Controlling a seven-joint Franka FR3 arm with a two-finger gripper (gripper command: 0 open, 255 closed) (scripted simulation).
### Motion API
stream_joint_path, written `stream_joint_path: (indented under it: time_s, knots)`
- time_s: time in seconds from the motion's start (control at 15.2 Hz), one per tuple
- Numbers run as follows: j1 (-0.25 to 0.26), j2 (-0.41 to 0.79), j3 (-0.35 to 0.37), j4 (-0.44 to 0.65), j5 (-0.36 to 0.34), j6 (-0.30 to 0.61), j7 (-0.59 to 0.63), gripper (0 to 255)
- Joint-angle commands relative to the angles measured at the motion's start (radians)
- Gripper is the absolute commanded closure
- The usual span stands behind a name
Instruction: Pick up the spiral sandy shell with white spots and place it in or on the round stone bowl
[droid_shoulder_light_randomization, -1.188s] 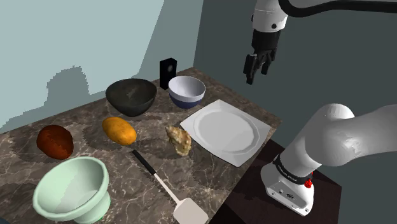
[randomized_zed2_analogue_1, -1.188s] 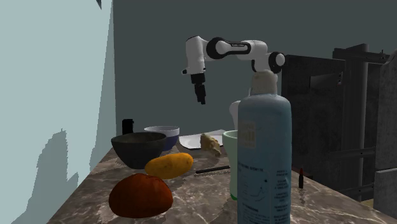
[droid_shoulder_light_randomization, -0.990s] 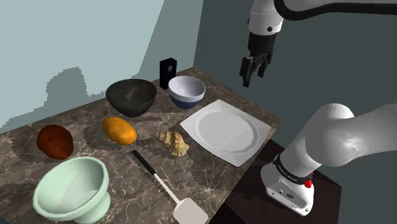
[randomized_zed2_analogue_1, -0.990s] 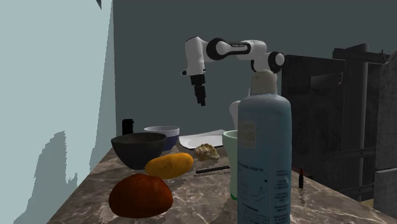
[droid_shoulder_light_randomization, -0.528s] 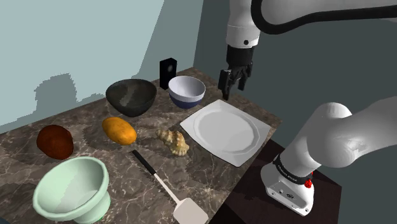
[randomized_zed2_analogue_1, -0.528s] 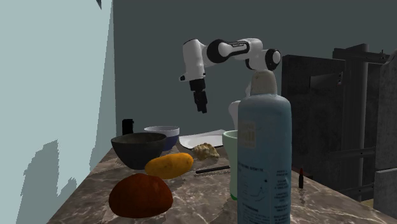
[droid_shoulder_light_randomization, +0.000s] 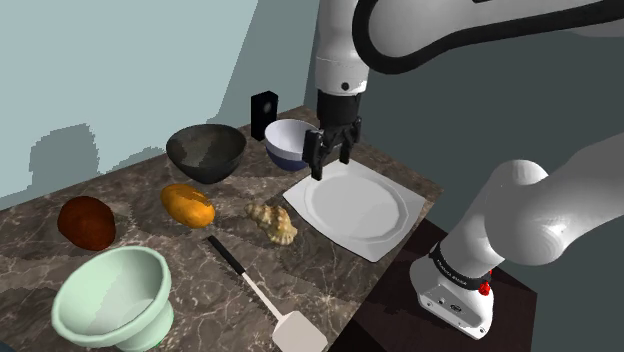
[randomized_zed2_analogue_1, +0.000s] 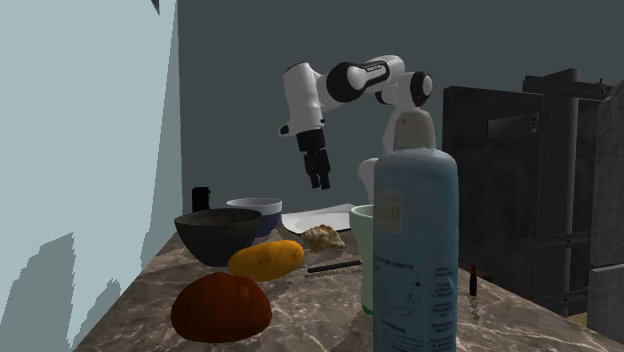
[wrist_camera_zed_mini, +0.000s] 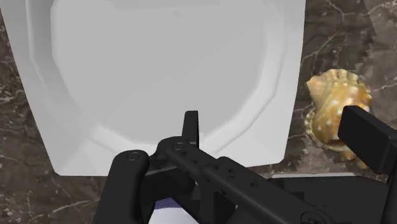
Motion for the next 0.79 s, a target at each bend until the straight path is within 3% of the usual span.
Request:
stream_joint_path:
  time_s: [0.0,0.4,0.73]
  knots:
    - [0.02,0.049,0.027,0.019,0.035,0.042,0.021,0]
    - [0.067,0.202,0.091,0.105,0.107,0.145,0.066,0]
    - [0.075,0.222,0.105,0.057,0.117,0.216,0.064,0]
